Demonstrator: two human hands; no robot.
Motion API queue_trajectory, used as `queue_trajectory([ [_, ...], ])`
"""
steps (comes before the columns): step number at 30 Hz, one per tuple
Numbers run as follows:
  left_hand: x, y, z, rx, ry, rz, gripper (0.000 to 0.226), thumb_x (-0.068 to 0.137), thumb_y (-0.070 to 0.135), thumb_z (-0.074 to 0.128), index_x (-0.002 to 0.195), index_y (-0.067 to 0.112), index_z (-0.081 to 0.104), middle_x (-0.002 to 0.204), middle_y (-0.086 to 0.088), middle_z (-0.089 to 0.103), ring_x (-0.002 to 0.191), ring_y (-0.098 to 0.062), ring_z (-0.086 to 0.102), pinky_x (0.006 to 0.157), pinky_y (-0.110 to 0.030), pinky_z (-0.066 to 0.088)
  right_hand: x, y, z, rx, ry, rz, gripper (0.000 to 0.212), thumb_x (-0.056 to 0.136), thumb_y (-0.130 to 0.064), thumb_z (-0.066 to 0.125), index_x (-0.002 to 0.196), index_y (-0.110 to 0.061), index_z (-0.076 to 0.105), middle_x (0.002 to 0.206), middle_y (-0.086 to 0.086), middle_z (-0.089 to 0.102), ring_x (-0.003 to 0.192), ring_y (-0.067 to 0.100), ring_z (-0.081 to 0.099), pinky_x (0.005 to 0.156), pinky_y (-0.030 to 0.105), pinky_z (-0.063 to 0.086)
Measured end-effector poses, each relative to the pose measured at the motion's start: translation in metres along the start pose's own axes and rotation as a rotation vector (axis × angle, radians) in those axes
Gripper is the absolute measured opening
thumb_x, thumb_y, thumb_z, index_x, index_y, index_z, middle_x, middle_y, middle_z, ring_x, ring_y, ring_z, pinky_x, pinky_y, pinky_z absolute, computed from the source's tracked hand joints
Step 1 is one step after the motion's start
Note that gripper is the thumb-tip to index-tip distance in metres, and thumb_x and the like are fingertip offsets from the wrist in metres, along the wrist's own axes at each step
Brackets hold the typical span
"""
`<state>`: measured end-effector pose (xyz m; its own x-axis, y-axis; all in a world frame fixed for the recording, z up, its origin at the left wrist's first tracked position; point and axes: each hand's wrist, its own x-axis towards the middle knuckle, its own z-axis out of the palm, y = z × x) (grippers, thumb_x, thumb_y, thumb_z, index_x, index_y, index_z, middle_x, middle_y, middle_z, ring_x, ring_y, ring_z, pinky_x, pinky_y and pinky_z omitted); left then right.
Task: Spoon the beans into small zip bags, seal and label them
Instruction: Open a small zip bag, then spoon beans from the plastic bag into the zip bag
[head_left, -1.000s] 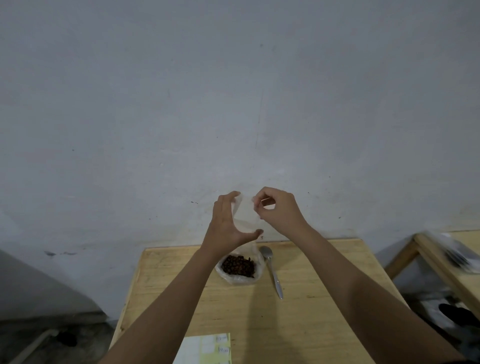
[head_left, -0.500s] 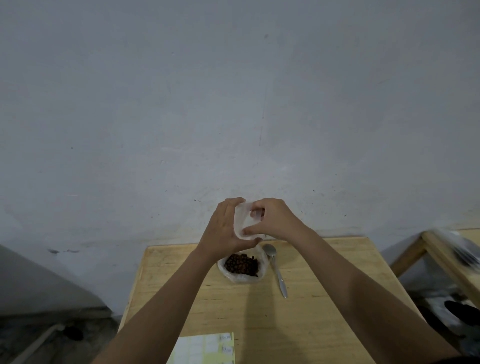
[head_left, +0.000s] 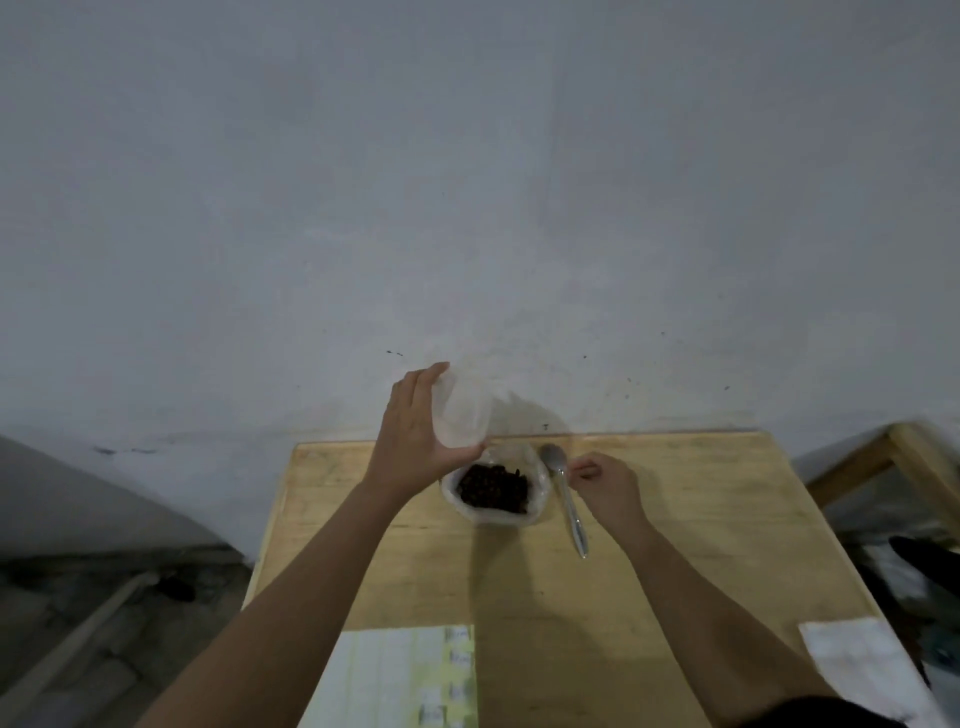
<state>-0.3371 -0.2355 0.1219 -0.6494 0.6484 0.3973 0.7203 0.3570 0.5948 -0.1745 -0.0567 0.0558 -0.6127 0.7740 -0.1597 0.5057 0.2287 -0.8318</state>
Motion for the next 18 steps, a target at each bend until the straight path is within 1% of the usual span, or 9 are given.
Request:
queue_trajectory([
  [1, -0.003, -0.002, 0.002, 0.002, 0.003, -0.011, 0.095, 0.061, 0.062, 0.066, 0.136, 0.012, 0.036, 0.131, -0.004, 0.043, 0.12, -0.015, 0.036, 0.1, -0.026, 0.032, -0.001, 0.017, 0.008, -0.045, 0.009, 0.022, 0.013, 0.074, 0.011, 0.063, 0.08, 0.001, 0.069, 0.074, 0.011, 0.064, 0.071, 0.009, 0.06, 0.071, 0.034, 0.046],
  [2, -0.006, -0.004, 0.004, 0.0, 0.004, -0.023, 0.096, 0.061, 0.062, 0.065, 0.136, 0.011, 0.036, 0.131, -0.005, 0.043, 0.12, -0.015, 0.036, 0.1, -0.026, 0.031, -0.004, 0.029, 0.014, -0.101, 0.006, 0.059, 0.012, 0.074, 0.007, 0.065, 0.084, 0.003, 0.068, 0.077, 0.013, 0.065, 0.074, 0.013, 0.061, 0.075, 0.034, 0.046],
  [4, -0.012, -0.006, 0.008, -0.012, -0.005, -0.052, 0.097, 0.061, 0.064, 0.064, 0.137, 0.011, 0.036, 0.131, -0.004, 0.042, 0.119, -0.013, 0.035, 0.099, -0.024, 0.031, -0.009, 0.046, 0.023, -0.2, -0.018, 0.145, 0.024, 0.074, -0.004, 0.07, 0.097, 0.001, 0.064, 0.086, 0.017, 0.066, 0.082, 0.027, 0.064, 0.077, 0.032, 0.046],
  [6, -0.017, -0.007, 0.01, -0.025, -0.017, -0.073, 0.097, 0.061, 0.064, 0.064, 0.137, 0.01, 0.035, 0.131, -0.004, 0.042, 0.119, -0.012, 0.034, 0.098, -0.024, 0.03, -0.013, 0.052, 0.028, -0.284, -0.043, 0.156, 0.031, 0.076, -0.008, 0.07, 0.104, 0.001, 0.06, 0.094, 0.018, 0.063, 0.089, 0.032, 0.061, 0.074, 0.03, 0.043],
  [8, -0.02, -0.009, 0.013, -0.04, -0.031, -0.092, 0.097, 0.062, 0.064, 0.063, 0.137, 0.01, 0.035, 0.132, -0.003, 0.041, 0.119, -0.012, 0.033, 0.097, -0.025, 0.031, -0.015, 0.054, 0.033, -0.352, -0.039, 0.103, 0.028, 0.078, -0.006, 0.067, 0.104, 0.0, 0.058, 0.098, 0.019, 0.059, 0.092, 0.036, 0.058, 0.075, 0.035, 0.043],
  [10, -0.023, -0.011, 0.015, -0.046, -0.038, -0.105, 0.096, 0.062, 0.063, 0.064, 0.137, 0.011, 0.035, 0.132, -0.002, 0.041, 0.119, -0.012, 0.034, 0.097, -0.025, 0.031, -0.016, 0.053, 0.036, -0.384, -0.03, 0.09, 0.022, 0.081, -0.003, 0.061, 0.102, 0.001, 0.058, 0.1, 0.02, 0.056, 0.092, 0.037, 0.056, 0.075, 0.037, 0.044],
  [14, -0.029, -0.014, 0.018, -0.079, -0.054, -0.132, 0.094, 0.062, 0.059, 0.067, 0.138, 0.014, 0.034, 0.132, 0.0, 0.041, 0.119, -0.012, 0.035, 0.097, -0.025, 0.033, -0.014, 0.052, 0.039, -0.389, -0.043, 0.123, 0.019, 0.082, -0.003, 0.057, 0.101, 0.001, 0.056, 0.098, 0.02, 0.054, 0.09, 0.036, 0.054, 0.069, 0.034, 0.04],
  [16, -0.032, -0.015, 0.018, -0.087, -0.055, -0.131, 0.094, 0.062, 0.058, 0.069, 0.138, 0.015, 0.034, 0.132, 0.0, 0.04, 0.119, -0.012, 0.035, 0.097, -0.023, 0.032, -0.015, 0.052, 0.038, -0.4, -0.048, 0.116, 0.019, 0.083, -0.004, 0.057, 0.101, 0.0, 0.056, 0.098, 0.02, 0.054, 0.089, 0.035, 0.054, 0.069, 0.035, 0.042],
  [18, -0.034, -0.017, 0.017, -0.099, -0.05, -0.134, 0.093, 0.063, 0.051, 0.076, 0.137, 0.015, 0.034, 0.131, 0.003, 0.04, 0.12, -0.013, 0.035, 0.098, -0.024, 0.033, -0.017, 0.054, 0.037, -0.401, -0.032, 0.093, 0.018, 0.084, -0.004, 0.056, 0.102, 0.0, 0.058, 0.099, 0.02, 0.054, 0.089, 0.035, 0.055, 0.072, 0.037, 0.044],
])
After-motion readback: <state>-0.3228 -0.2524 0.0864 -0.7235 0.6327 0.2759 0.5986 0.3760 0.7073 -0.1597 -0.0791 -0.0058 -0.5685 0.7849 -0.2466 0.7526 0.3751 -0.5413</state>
